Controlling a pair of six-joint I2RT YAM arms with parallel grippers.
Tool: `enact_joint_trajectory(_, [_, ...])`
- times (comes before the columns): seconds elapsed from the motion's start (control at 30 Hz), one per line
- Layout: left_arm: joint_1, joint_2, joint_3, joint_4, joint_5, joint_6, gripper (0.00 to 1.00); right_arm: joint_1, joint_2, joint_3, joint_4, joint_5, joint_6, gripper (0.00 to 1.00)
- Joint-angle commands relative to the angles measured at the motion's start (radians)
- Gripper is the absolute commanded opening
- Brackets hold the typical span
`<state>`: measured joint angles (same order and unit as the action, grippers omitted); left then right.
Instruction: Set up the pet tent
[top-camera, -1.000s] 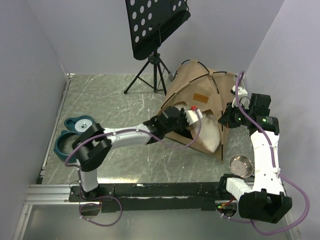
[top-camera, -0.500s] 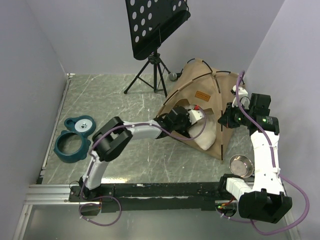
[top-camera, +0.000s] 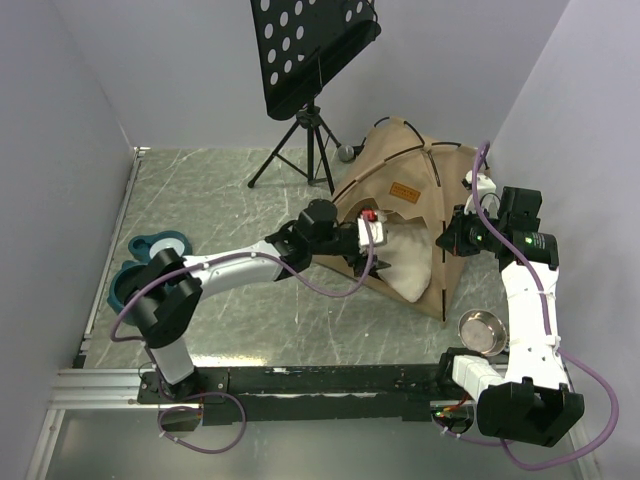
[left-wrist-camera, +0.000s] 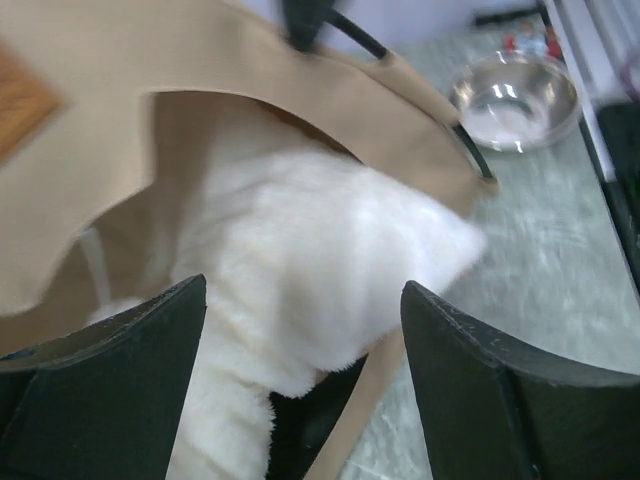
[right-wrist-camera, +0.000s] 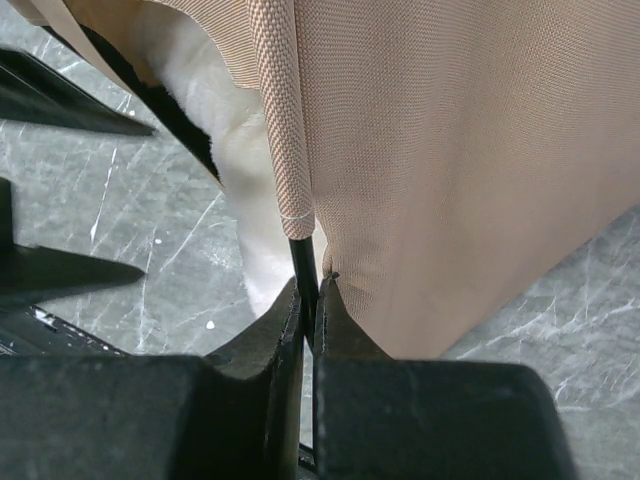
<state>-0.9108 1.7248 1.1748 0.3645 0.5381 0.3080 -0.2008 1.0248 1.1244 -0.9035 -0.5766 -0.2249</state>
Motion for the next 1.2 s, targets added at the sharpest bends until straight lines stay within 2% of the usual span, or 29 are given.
enact_joint_trajectory(0.0, [-0.072, 0.071, 0.078, -0.116, 0.079, 0.245, 0.83, -0.005, 0.001, -0.015, -0.011, -0.019, 0.052, 0.00])
enact_joint_trajectory(0.17, [-0.115, 0.202, 0.115, 0.011, -0.140, 0.270, 0.82, -0.005, 0.011, 0.002, -0.028, -0.025, 0.048, 0.00])
enact_joint_trajectory(0.27, [-0.122, 0.310, 0.187, 0.051, -0.243, 0.267, 0.75, -0.005, 0.014, 0.009, -0.037, -0.034, 0.045, 0.00])
enact_joint_trajectory(0.3, [-0.126, 0.346, 0.207, 0.069, -0.285, 0.266, 0.70, -0.005, 0.014, 0.011, -0.040, -0.037, 0.044, 0.00])
enact_joint_trajectory(0.37, [-0.126, 0.406, 0.238, 0.166, -0.346, 0.228, 0.44, -0.005, 0.015, 0.015, -0.043, -0.040, 0.045, 0.00])
enact_joint_trajectory(0.43, [-0.126, 0.446, 0.264, 0.273, -0.418, 0.143, 0.04, -0.005, 0.012, 0.015, -0.049, -0.043, 0.047, 0.00])
enact_joint_trajectory(0.47, [-0.126, 0.461, 0.288, 0.304, -0.452, 0.087, 0.01, -0.005, 0.011, 0.014, -0.051, -0.042, 0.048, 0.00])
enact_joint_trajectory(0.53, [-0.126, 0.504, 0.385, 0.294, -0.474, -0.027, 0.01, -0.005, 0.003, 0.011, -0.054, -0.045, 0.048, 0.00])
enact_joint_trajectory(0.63, [-0.137, 0.576, 0.532, 0.245, -0.425, -0.156, 0.01, -0.005, 0.003, 0.017, -0.051, -0.043, 0.061, 0.00])
enact_joint_trajectory(0.7, [-0.148, 0.588, 0.557, 0.208, -0.312, -0.187, 0.01, -0.005, 0.011, 0.029, -0.051, -0.034, 0.071, 0.00])
enact_joint_trajectory(0.73, [-0.148, 0.569, 0.528, 0.208, -0.224, -0.210, 0.02, -0.005, 0.012, 0.035, -0.052, -0.029, 0.070, 0.00])
enact_joint_trajectory(0.8, [-0.148, 0.501, 0.421, 0.200, -0.083, -0.208, 0.15, -0.006, 0.014, 0.043, -0.055, -0.013, 0.065, 0.00])
enact_joint_trajectory(0.9, [-0.148, 0.368, 0.243, 0.177, -0.020, -0.135, 0.59, -0.014, 0.000, 0.034, -0.043, 0.014, 0.062, 0.00])
enact_joint_trajectory(1.0, [-0.126, 0.282, 0.152, 0.125, -0.035, -0.106, 0.89, -0.017, 0.003, 0.018, -0.025, 0.017, 0.068, 0.00])
enact_joint_trajectory(1.03, [-0.116, 0.262, 0.145, 0.096, -0.044, -0.107, 0.97, -0.018, 0.007, 0.017, -0.020, 0.015, 0.071, 0.00])
enact_joint_trajectory(1.07, [-0.100, 0.245, 0.141, 0.081, -0.055, -0.121, 1.00, -0.019, 0.012, 0.017, -0.017, 0.017, 0.070, 0.00])
enact_joint_trajectory(1.17, [-0.044, 0.181, 0.143, 0.018, -0.035, -0.151, 1.00, -0.022, 0.015, 0.000, 0.009, 0.040, 0.070, 0.00])
